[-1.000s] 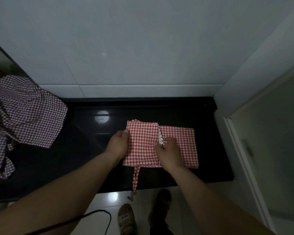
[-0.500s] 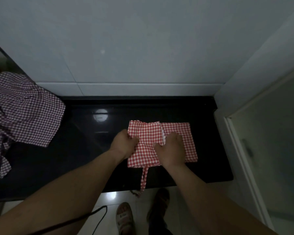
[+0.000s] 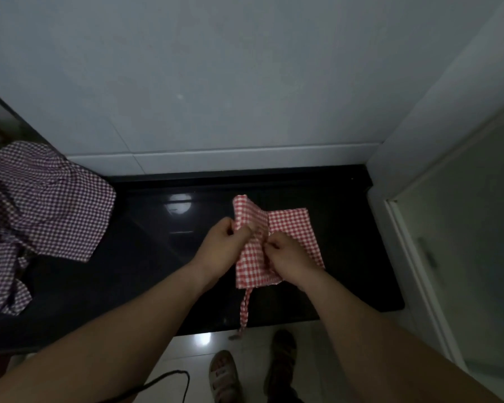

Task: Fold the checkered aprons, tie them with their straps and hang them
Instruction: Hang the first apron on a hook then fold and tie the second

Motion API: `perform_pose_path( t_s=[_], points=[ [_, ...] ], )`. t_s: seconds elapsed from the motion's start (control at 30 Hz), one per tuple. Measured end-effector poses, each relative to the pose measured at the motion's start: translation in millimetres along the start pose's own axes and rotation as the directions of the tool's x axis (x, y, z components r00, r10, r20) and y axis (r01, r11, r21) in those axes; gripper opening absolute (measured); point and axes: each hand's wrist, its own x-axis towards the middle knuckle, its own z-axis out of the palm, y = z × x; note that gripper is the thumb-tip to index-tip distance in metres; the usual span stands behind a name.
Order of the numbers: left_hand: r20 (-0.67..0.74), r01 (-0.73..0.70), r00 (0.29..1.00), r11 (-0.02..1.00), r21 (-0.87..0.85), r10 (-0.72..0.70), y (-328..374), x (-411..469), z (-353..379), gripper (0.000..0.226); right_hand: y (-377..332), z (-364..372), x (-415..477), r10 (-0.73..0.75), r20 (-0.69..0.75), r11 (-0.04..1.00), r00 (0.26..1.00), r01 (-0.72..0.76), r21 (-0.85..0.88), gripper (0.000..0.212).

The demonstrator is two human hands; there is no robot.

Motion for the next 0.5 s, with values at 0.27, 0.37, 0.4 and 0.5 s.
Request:
perform_pose_path(
  t_s=[0.27,0.37,0.4,0.5],
  points=[
    [-0.006,0.244,0.965,0.905,-0.347,-0.262,-11,7,-11,0.025,-4,-18,6,0.084,0.283,0.888,0.955,-0.201,0.413,0.039],
    [0.029,0.354,0.928,0.853,-0.383,-0.372,-13,10,-24,0.034,0,-20,8,0.097,0.345,0.862,0.934,-0.252,0.44,0.043],
    [0.042,0.372,0.922,0.848,-0.378,-0.386,-12,10,-27,0.037,-2,-21,7,0.098,0.36,0.866,0.928,-0.258,0.428,0.043],
    [0.048,0.328,0.942,0.883,-0.337,-0.332,-6,11,-22,0.043,-10,-24,7,0.096,0.376,0.894,0.921,-0.246,0.374,0.051]
  ],
)
